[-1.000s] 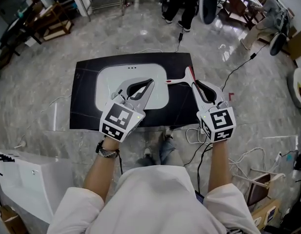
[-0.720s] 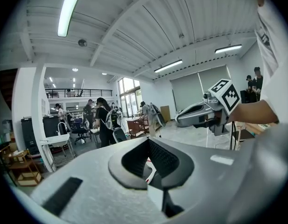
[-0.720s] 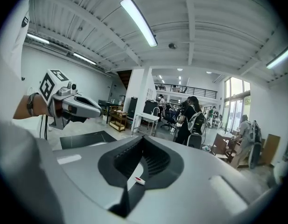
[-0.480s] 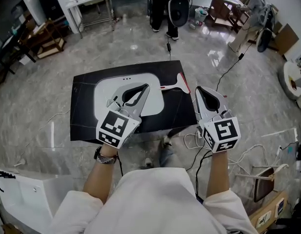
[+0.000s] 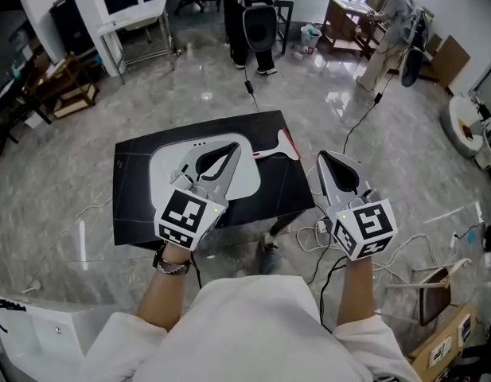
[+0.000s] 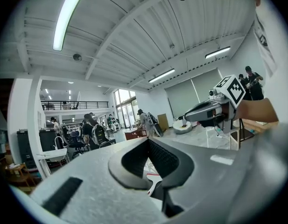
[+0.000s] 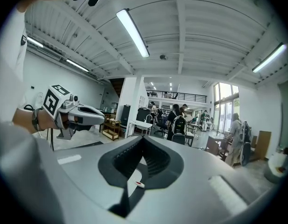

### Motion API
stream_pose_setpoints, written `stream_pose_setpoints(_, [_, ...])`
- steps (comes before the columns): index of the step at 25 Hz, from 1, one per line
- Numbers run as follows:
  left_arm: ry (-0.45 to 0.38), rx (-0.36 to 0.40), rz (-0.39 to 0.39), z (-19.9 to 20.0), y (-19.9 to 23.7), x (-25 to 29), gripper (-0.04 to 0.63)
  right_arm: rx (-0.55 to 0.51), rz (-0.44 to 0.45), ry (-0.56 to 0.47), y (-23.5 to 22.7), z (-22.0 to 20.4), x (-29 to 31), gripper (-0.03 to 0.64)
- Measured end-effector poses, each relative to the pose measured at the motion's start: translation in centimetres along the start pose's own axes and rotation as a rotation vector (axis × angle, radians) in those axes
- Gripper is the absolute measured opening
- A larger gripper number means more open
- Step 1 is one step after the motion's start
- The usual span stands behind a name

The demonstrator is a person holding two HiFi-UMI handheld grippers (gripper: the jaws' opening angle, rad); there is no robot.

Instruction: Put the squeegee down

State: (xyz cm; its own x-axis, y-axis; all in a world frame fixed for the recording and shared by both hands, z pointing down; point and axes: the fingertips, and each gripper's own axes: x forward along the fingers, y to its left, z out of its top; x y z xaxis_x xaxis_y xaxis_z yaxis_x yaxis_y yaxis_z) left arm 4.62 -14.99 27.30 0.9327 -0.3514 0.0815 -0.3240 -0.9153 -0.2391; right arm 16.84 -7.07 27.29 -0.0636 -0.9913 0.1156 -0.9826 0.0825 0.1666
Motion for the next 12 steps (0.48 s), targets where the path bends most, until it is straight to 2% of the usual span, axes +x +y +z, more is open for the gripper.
stream_pose_setpoints(12, [-0.021,0.033,-0.006,1.8,0.3,0.1,0.006,0.025,-0.035,-0.019,-0.1,1.7,-0.5,0.006])
